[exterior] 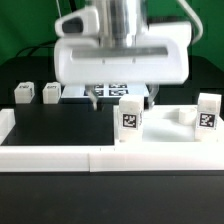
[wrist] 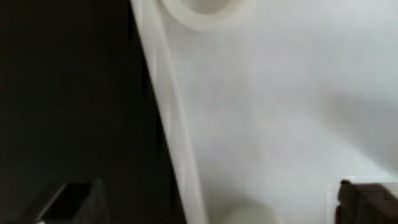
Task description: Assemble square table
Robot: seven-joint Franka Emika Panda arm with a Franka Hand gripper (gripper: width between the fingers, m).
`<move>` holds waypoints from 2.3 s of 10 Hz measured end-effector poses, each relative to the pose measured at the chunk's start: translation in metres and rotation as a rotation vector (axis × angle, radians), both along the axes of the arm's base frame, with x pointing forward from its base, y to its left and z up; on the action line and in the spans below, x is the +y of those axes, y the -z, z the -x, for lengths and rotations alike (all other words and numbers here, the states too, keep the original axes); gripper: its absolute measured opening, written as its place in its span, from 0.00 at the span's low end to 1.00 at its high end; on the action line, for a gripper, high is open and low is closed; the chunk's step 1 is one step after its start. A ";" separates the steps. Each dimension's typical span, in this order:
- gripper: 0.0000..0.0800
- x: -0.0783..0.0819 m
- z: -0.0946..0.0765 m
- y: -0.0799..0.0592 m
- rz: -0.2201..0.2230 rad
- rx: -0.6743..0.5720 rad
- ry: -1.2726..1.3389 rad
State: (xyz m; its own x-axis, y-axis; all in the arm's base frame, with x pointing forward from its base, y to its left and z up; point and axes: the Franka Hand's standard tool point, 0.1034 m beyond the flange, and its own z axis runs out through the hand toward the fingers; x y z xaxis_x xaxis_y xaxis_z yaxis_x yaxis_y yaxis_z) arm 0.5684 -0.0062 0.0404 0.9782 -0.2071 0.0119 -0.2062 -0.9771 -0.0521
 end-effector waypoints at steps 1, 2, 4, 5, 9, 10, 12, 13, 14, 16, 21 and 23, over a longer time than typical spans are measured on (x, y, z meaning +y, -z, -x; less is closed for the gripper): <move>0.81 -0.004 0.003 0.017 0.024 -0.015 0.000; 0.81 -0.008 0.005 0.026 0.034 -0.021 0.001; 0.81 -0.005 0.007 0.032 0.032 -0.035 0.021; 0.81 -0.005 0.007 0.031 0.033 -0.035 0.019; 0.49 -0.006 0.007 0.032 0.033 -0.035 0.019; 0.27 -0.006 0.007 0.032 0.033 -0.035 0.019; 0.10 -0.009 0.008 0.032 0.038 -0.033 0.002; 0.10 -0.009 0.008 0.032 0.038 -0.034 -0.001; 0.10 -0.009 0.008 0.032 0.039 -0.034 -0.006; 0.10 -0.009 0.008 0.032 0.039 -0.034 -0.009; 0.10 -0.026 0.016 0.032 0.036 -0.038 -0.129; 0.08 -0.053 0.022 0.034 0.045 -0.066 -0.213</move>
Offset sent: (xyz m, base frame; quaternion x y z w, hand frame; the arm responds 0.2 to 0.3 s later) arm -0.0105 0.0240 -0.0256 0.0437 0.0116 0.0598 0.9972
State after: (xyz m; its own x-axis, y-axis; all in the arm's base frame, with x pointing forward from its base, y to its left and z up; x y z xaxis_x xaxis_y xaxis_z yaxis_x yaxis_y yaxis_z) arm 0.5464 -0.0591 0.0069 0.9966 0.0060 0.0821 0.0072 -0.9999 -0.0140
